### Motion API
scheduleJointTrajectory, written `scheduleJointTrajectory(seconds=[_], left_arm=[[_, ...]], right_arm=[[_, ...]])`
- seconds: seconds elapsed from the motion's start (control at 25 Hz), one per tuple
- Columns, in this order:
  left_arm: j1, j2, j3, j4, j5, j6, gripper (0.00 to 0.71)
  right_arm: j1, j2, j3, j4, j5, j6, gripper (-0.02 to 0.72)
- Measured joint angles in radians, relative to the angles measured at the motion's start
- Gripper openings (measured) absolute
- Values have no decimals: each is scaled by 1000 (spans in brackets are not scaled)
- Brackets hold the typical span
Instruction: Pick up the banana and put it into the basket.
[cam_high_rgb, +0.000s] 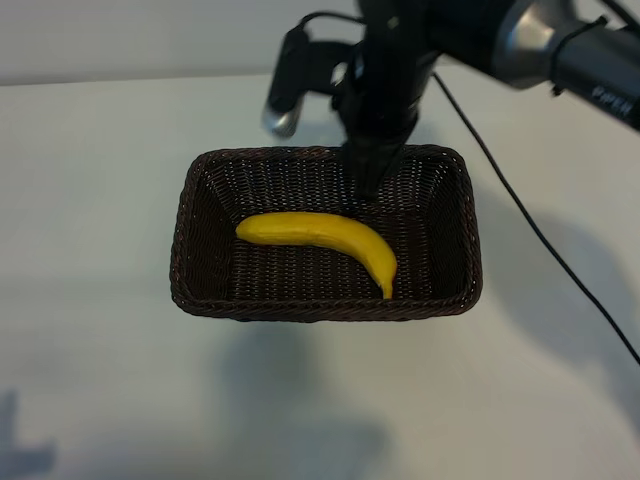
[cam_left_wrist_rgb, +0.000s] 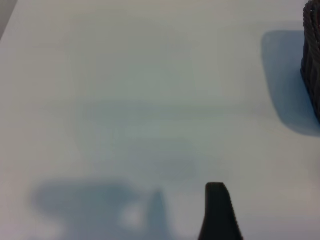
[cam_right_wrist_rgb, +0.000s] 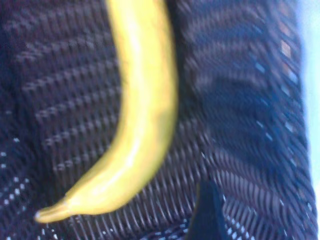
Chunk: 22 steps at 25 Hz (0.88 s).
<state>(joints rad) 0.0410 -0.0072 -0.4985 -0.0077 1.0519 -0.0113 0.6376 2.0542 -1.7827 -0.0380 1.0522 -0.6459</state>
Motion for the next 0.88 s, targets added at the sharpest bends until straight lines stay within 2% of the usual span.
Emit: scheduleJointTrajectory(seconds=[0.2,0.36,0.64,0.72,0.88], left_arm=[[0,0,0,0,0,0,505],[0,0,0,0,0,0,505],[0,0,0,0,0,0,505],[0,0,0,0,0,0,505],[0,0,0,0,0,0,505]], right_arm=[[-136,-1,0,27,5,184,557],[-246,-2,0,38,42,302,553],[-397,-2,0,43,87,574,537],[-437,-2,0,45,114,617,534],[-514,-2,0,45,155,646,527]])
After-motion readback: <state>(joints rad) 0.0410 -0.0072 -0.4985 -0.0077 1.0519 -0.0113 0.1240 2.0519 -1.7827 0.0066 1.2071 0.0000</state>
